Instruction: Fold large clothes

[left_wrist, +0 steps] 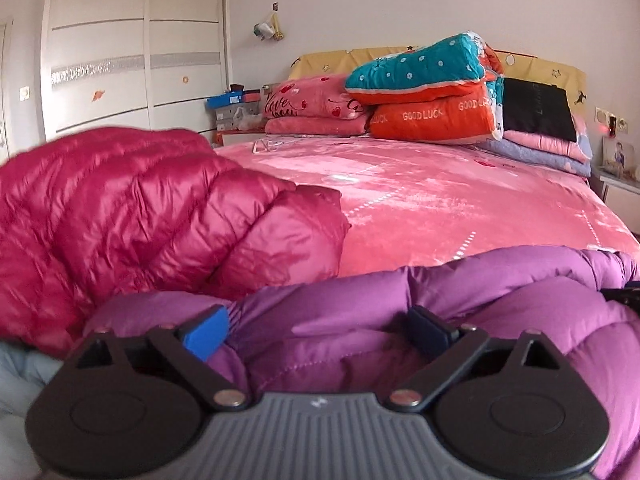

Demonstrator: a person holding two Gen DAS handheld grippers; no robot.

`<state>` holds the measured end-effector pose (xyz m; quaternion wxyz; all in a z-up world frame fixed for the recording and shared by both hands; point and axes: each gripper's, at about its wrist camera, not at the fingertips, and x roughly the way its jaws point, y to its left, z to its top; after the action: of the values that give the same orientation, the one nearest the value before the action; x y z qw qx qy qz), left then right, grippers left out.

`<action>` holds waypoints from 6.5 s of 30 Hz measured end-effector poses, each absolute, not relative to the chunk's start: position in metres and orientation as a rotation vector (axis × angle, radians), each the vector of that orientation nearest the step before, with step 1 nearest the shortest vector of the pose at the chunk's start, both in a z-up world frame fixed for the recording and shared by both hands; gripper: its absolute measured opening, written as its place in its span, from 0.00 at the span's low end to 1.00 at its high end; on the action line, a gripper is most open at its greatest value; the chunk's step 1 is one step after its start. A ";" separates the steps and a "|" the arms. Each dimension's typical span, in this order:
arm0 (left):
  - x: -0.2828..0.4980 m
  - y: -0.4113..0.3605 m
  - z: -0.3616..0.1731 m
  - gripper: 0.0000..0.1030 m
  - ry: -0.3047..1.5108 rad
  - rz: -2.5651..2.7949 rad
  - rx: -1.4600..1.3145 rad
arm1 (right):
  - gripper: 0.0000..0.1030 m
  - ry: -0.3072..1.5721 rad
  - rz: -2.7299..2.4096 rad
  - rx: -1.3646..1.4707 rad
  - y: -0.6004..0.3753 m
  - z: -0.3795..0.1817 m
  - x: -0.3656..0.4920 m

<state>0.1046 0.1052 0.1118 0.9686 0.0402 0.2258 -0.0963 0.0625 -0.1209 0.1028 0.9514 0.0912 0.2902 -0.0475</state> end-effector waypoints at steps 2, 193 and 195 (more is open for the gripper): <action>0.108 0.108 0.106 0.97 0.456 -0.201 0.062 | 1.00 0.601 -0.101 0.211 -0.126 0.102 0.063; 0.059 0.171 0.095 0.38 0.740 -0.239 -0.326 | 0.65 0.677 0.148 0.545 -0.201 0.118 -0.043; 0.053 0.169 0.100 0.37 0.735 -0.244 -0.335 | 0.61 0.670 0.119 0.524 -0.197 0.121 -0.049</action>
<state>0.0534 0.1687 0.1001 0.9123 -0.1628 0.3566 -0.1182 -0.0494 -0.1970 0.1211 0.9091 0.2541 0.3250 0.0578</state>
